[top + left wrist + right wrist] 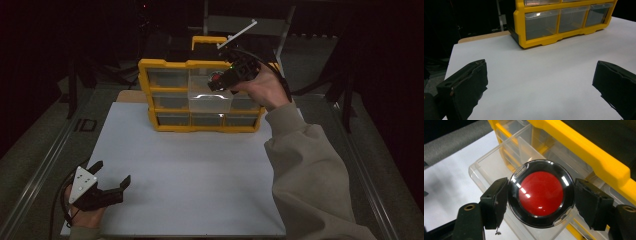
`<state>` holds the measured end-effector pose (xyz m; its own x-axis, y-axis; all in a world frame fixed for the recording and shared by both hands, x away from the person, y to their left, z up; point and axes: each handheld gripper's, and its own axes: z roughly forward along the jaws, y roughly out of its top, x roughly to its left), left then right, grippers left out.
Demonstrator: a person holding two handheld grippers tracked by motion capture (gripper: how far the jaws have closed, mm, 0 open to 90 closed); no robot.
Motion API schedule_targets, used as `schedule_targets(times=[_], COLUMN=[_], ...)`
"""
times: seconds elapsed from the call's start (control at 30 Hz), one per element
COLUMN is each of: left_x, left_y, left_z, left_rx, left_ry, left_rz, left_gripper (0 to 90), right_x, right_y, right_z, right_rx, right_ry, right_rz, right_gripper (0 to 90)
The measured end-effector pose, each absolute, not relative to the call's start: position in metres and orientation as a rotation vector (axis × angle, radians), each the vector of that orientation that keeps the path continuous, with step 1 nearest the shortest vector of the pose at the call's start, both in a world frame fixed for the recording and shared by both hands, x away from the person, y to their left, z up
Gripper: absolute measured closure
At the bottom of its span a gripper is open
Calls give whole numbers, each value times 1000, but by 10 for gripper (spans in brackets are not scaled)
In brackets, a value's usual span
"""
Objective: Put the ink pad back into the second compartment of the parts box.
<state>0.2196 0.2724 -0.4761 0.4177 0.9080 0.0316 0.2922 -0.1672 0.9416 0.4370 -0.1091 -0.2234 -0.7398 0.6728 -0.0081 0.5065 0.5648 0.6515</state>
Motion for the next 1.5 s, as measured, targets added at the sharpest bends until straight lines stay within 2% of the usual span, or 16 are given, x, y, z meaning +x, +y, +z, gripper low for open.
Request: schedule_targets(times=[0.13,0.17,0.2,0.27,1.5], left_x=[220,220,220,219,218], left_y=[272,273,273,273,273], left_z=[-476,-476,-476,-476,-475], left_rx=[1691,1690,1690,1691,1680], left_ry=[1057,1058,1058,1058,1060], left_rz=[786,786,786,787,791], left_gripper=[4,4,4,4,4], right_x=[438,437,436,436,433], right_y=[-109,-108,-107,-107,-146], right_z=[-225,-225,-226,-225,-224], right_rx=[998,984,985,987,1041], right_ry=[2524,2494,2461,2462,2363], right_rz=[960,961,961,970,881], right_gripper=[292,265,100,89,107])
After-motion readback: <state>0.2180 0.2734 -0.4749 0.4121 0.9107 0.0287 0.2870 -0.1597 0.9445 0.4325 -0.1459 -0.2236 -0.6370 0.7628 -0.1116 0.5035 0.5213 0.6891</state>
